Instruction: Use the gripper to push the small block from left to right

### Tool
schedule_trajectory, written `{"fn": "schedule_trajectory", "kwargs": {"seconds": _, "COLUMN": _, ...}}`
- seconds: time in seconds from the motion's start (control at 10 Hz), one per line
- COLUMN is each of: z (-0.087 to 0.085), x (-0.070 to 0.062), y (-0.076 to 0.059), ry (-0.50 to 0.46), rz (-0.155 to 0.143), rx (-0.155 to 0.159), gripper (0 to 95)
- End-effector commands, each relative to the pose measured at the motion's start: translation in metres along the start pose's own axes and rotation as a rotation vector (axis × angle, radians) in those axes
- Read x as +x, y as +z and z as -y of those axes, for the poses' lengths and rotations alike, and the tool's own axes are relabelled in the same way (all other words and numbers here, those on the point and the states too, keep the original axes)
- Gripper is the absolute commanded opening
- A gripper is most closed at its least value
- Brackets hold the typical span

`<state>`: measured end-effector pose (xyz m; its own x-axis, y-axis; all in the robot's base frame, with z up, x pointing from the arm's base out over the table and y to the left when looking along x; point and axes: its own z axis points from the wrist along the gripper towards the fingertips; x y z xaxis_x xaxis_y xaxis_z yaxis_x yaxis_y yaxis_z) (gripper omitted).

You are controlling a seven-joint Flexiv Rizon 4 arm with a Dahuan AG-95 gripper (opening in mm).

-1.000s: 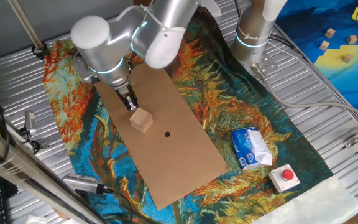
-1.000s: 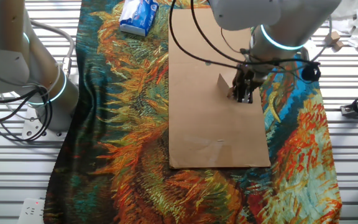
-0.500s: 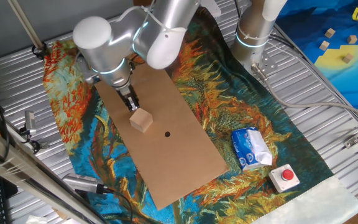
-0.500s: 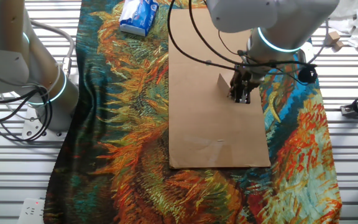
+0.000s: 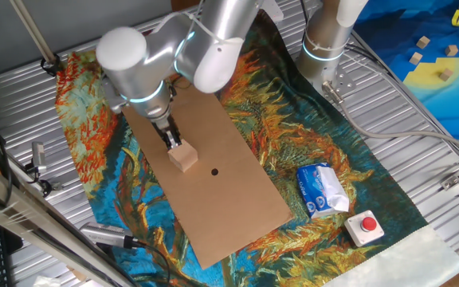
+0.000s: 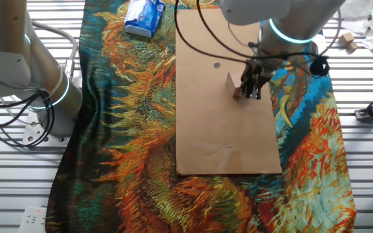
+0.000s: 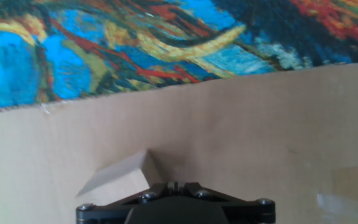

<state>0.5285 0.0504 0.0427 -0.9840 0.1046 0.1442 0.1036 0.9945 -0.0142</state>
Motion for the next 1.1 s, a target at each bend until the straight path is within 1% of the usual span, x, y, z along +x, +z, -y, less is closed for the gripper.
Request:
{"fn": "schedule_trajectory", "kwargs": {"seconds": 0.1, "z": -0.003, "x": 0.0, "y": -0.002, "ry": 0.001, "rz": 0.001, "rx": -0.006, "gripper": 0.0}}
{"fn": "schedule_trajectory", "kwargs": {"seconds": 0.2, "z": -0.003, "x": 0.0, "y": -0.002, "ry": 0.002, "rz": 0.001, "rx": -0.006, "gripper": 0.0}}
{"fn": "schedule_trajectory", "kwargs": {"seconds": 0.3, "z": -0.002, "x": 0.0, "y": -0.002, "ry": 0.017, "rz": -0.005, "rx": -0.002, "gripper": 0.0}}
{"fn": "schedule_trajectory", "kwargs": {"seconds": 0.5, "z": 0.006, "x": 0.004, "y": 0.0, "ry": 0.008, "rz": -0.009, "rx": -0.001, "gripper": 0.0}}
{"fn": "schedule_trajectory", "kwargs": {"seconds": 0.6, "z": 0.014, "x": 0.006, "y": 0.001, "ry": -0.002, "rz": -0.009, "rx": 0.001, "gripper": 0.0}}
{"fn": "schedule_trajectory", "kwargs": {"seconds": 0.7, "z": 0.024, "x": 0.009, "y": 0.005, "ry": -0.021, "rz": -0.003, "rx": -0.007, "gripper": 0.0}}
{"fn": "schedule_trajectory", "kwargs": {"seconds": 0.8, "z": 0.028, "x": 0.012, "y": 0.004, "ry": -0.026, "rz": -0.003, "rx": -0.017, "gripper": 0.0}}
{"fn": "schedule_trajectory", "kwargs": {"seconds": 0.9, "z": 0.028, "x": 0.013, "y": 0.004, "ry": -0.027, "rz": -0.003, "rx": -0.02, "gripper": 0.0}}
{"fn": "schedule_trajectory", "kwargs": {"seconds": 1.1, "z": 0.026, "x": 0.017, "y": 0.005, "ry": -0.02, "rz": -0.004, "rx": -0.042, "gripper": 0.0}}
